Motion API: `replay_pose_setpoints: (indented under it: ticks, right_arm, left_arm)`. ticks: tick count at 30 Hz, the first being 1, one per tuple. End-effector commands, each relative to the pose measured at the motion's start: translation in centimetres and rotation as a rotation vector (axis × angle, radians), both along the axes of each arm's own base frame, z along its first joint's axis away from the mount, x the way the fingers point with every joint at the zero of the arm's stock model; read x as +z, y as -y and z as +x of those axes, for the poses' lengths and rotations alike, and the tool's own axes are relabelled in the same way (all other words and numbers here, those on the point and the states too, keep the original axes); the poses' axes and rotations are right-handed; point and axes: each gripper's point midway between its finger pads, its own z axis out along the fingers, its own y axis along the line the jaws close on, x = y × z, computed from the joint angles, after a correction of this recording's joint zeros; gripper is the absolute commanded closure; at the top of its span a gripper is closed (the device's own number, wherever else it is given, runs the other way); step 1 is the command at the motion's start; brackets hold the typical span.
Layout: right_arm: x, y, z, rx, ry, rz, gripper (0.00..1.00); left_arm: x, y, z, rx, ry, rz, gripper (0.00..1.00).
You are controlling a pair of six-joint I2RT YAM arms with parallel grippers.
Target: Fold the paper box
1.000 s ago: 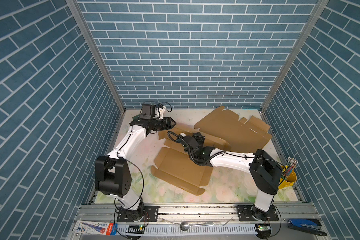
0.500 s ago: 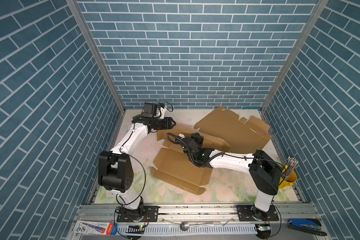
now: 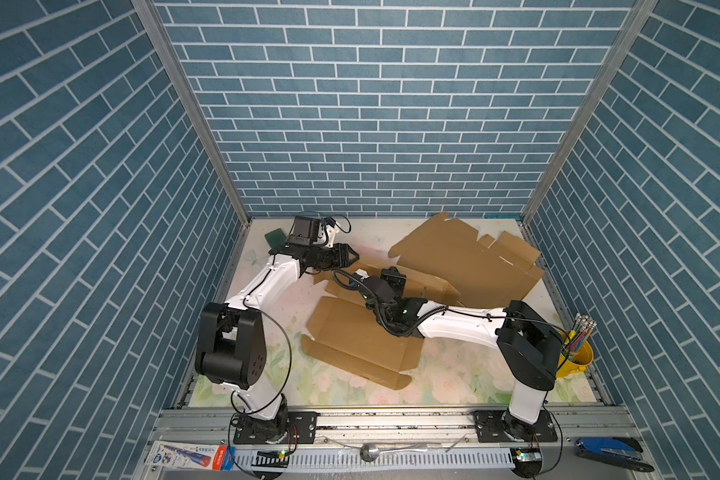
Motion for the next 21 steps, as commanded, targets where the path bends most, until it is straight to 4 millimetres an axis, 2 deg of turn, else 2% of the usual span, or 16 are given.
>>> replay_pose_setpoints:
  ticks: [1, 6, 9, 12, 14, 17, 21]
  right_arm:
    - [-0.6, 0.2, -0.4, 0.001, 0.008, -0.019, 1.0]
    - [-0.5, 0.3, -0.3, 0.004, 0.02, -0.024, 1.0]
    - [-0.3, 0.2, -0.3, 0.012, 0.032, -0.03, 1.0]
    - [-0.2, 0.2, -0.3, 0.026, 0.039, -0.029, 1.0]
    - [-0.1, 0.1, -0.4, 0.038, 0.047, -0.026, 1.0]
    - [0.0, 0.1, -0.5, 0.059, 0.057, -0.022, 1.0]
    - [0.1, 0.0, -0.7, 0.088, 0.069, -0.016, 1.0]
  left_arm:
    - [1.7, -1.8, -0.3, 0.016, 0.046, 0.036, 0.39]
    - [3.2, -6.6, 0.1, 0.124, 0.081, 0.043, 0.39]
    - [4.0, -10.5, 0.6, 0.22, 0.115, 0.051, 0.39]
    - [2.6, -14.9, 1.6, 0.34, 0.12, 0.144, 0.41]
    - [1.3, -17.0, 2.4, 0.404, 0.119, 0.166, 0.41]
    - [-0.9, -18.3, 3.8, 0.434, 0.093, 0.174, 0.41]
    - [-3.4, -17.9, 5.9, 0.385, 0.093, 0.157, 0.42]
